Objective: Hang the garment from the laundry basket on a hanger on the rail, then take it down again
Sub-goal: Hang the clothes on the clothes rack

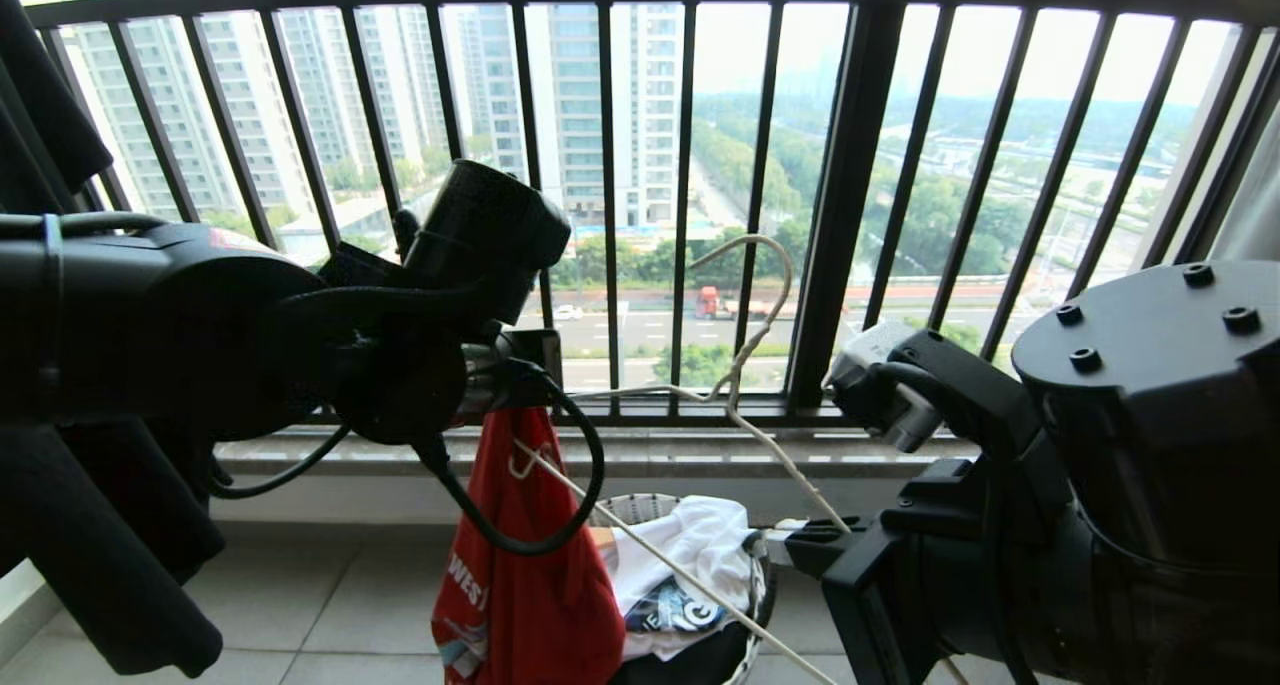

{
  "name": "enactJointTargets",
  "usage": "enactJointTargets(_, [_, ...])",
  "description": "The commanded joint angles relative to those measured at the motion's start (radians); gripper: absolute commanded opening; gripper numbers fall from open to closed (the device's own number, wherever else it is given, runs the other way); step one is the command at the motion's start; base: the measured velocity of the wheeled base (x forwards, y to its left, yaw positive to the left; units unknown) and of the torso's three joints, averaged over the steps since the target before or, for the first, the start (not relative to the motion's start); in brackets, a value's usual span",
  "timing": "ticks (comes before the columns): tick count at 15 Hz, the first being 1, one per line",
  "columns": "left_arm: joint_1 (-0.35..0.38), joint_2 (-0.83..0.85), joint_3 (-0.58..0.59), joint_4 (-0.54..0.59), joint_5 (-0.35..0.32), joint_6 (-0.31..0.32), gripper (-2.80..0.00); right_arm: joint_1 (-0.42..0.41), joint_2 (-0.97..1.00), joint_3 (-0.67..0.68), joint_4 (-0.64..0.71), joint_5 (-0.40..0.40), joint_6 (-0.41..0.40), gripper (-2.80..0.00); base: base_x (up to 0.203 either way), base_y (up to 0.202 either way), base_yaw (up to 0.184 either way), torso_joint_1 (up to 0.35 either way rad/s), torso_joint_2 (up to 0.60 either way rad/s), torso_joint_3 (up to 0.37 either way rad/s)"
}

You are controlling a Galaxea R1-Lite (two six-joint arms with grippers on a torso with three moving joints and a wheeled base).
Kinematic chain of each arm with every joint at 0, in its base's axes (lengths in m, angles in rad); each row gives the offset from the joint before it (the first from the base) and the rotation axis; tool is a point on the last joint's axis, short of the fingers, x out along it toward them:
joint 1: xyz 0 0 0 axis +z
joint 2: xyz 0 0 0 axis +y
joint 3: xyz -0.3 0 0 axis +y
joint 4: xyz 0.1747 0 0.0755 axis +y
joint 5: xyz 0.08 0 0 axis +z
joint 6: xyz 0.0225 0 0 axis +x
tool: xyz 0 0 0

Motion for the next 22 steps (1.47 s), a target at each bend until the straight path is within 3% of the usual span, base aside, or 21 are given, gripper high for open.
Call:
enactJointTargets(1, [-0.014, -0.025, 0.001, 0.002, 0.005, -0.006, -2.80, 0.000, 0.022, 0.022, -0.027, -0.008, -0.019, -2.80, 0.000, 0.000, 0.000, 0.000, 0.00, 0.000])
enactJointTargets(5, [-0.025, -0.033, -0.007, 0.055, 0.017, -0.008, -2.80, -0.017, 0.026, 0.025, -0.040, -0.047, -0.034, -2.80, 0.000, 0.000, 0.000, 0.000, 0.00, 0.000])
enactJointTargets(7, [-0.022, -0.023, -0.011, 0.072, 0.086, -0.006, -2.80, -0.043, 0.024, 0.026, -0.039, -0.049, -0.061, -2.80, 0.000, 0.000, 0.000, 0.000, 0.00, 0.000])
enactJointTargets(10, [-0.003, -0.001, -0.007, 0.073, 0.112, 0.000, -2.80, -0.044, 0.020, 0.041, -0.037, -0.049, -0.082, -2.80, 0.000, 0.000, 0.000, 0.000, 0.00, 0.000])
enactJointTargets(13, [0.001, 0.027, -0.007, 0.071, 0.113, -0.002, -2.80, -0.043, 0.013, 0.054, -0.038, -0.049, -0.092, -2.80, 0.000, 0.000, 0.000, 0.000, 0.00, 0.000])
enactJointTargets(19, [0.009, 0.041, -0.002, 0.069, 0.090, -0.004, -2.80, -0.021, -0.033, 0.126, -0.047, -0.025, -0.202, -2.80, 0.000, 0.000, 0.000, 0.000, 0.00, 0.000])
enactJointTargets(22, [-0.015, 0.022, 0.007, 0.069, 0.074, -0.004, -2.80, -0.021, -0.033, 0.147, -0.114, -0.026, -0.211, -2.80, 0.000, 0.000, 0.000, 0.000, 0.00, 0.000])
